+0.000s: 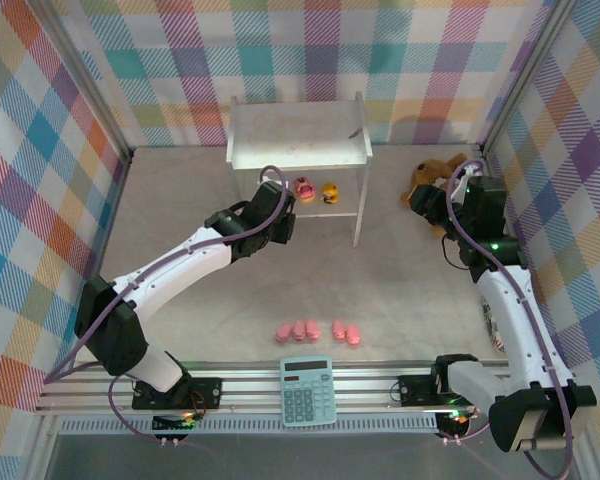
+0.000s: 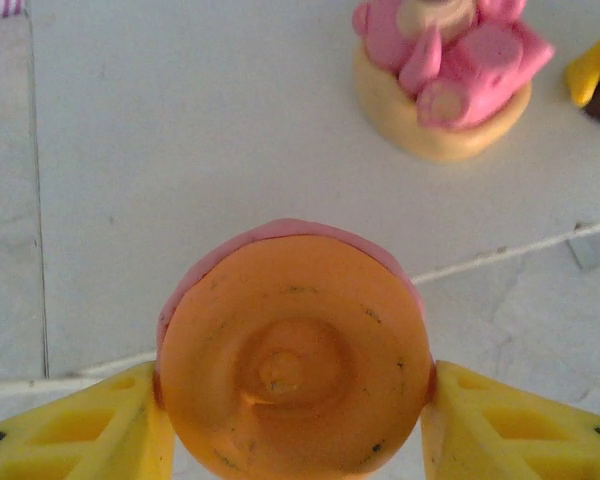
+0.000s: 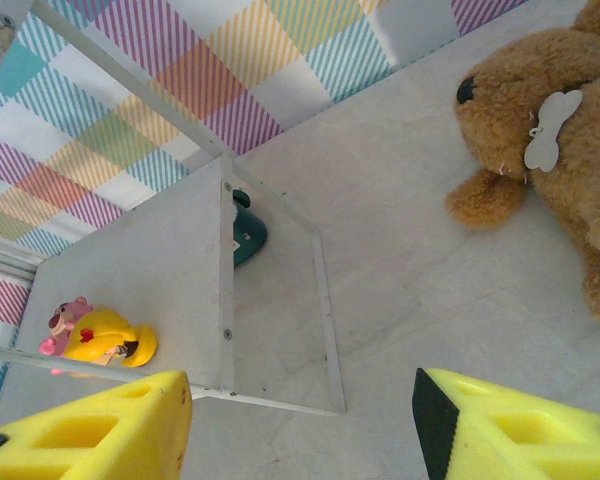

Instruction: Place and organize the plastic toys onto the shelf

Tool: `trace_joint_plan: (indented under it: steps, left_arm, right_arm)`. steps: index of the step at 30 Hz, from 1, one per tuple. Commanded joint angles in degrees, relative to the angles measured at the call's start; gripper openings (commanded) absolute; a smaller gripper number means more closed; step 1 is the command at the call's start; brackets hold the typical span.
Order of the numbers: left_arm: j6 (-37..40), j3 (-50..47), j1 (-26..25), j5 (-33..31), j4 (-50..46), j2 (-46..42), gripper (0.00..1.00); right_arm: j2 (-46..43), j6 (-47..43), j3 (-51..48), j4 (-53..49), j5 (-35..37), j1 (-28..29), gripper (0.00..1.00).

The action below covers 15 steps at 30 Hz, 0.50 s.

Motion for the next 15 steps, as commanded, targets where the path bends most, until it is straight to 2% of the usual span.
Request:
trace_joint_plan:
  steps: [1, 15]
  left_arm:
    - [1.34, 3.01, 0.60, -2.47, 3.53, 2.12, 0.57]
    - [1.90, 5.09, 2.50, -5.37, 6.48, 6.68, 0.58]
  right_arm:
    - [0.44, 0.25, 0.56, 2.27, -1.38, -0.46, 0.62]
    - [1.27, -1.05, 0.85, 2.09, -1.40, -0.44, 0.62]
